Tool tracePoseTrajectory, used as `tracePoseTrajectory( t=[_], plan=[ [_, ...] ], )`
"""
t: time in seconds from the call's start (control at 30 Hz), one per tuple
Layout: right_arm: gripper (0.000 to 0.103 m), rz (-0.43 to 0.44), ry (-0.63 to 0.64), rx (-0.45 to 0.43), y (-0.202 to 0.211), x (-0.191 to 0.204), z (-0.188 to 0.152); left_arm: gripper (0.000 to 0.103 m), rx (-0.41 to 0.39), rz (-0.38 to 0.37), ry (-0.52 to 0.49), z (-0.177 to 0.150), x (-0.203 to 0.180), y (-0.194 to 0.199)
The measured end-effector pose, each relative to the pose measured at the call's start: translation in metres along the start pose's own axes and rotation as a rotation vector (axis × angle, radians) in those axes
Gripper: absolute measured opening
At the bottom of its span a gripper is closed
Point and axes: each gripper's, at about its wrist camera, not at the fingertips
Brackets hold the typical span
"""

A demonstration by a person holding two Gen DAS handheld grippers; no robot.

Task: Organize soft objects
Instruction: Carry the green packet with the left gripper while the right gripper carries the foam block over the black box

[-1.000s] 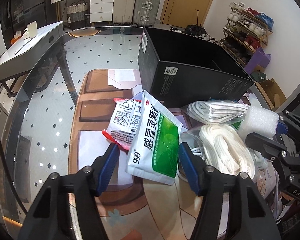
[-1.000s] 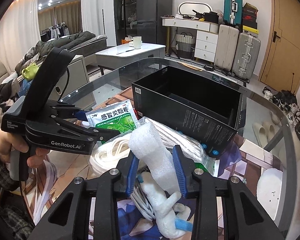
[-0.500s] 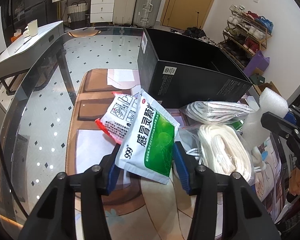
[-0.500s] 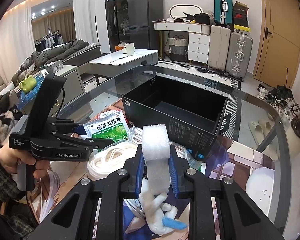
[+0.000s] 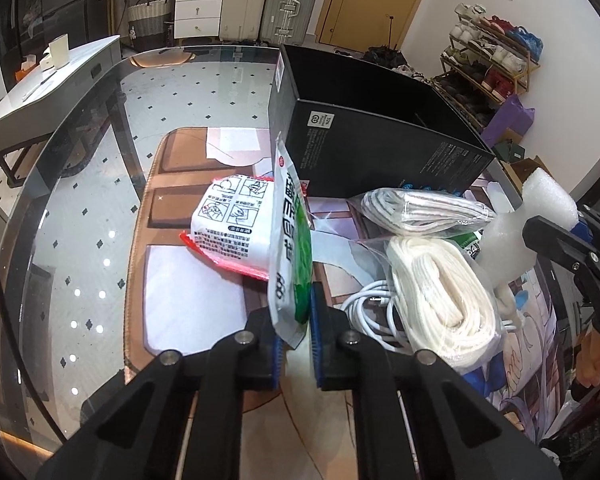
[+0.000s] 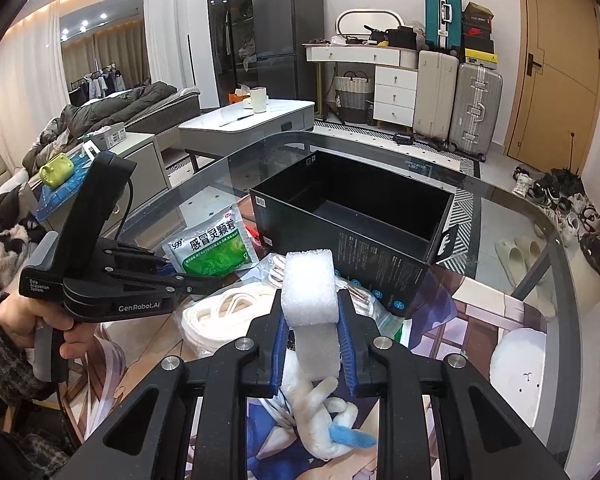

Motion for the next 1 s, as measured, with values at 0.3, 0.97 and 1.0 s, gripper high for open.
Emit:
tracePoseTrajectory(
  t=[0.3, 0.97, 1.0],
  plan=[
    [0.023, -0.009, -0.006, -0.011, 0.007, -0.002, 0.001, 0.008, -0.035, -0.023, -0.007, 0.000, 0.004, 0.022],
    [0.022, 0.090, -0.173, 0.029, 0.019, -0.037, 0.017, 0.008, -0.052, 0.008, -0.057, 0.019, -0.012, 0.042],
    [0.022, 0.095, -0.169, 0.036, 0.019, -0.037, 0.019, 0.008, -0.056, 0.010, -0.059, 0.020, -0.013, 0.042]
  ],
)
Point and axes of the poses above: each gripper's, at about its wrist camera, not at the fingertips, and y roughly against the way its jaws point, x to its left, z to its top, and after that the axes turned 12 degrees about z, right-handed
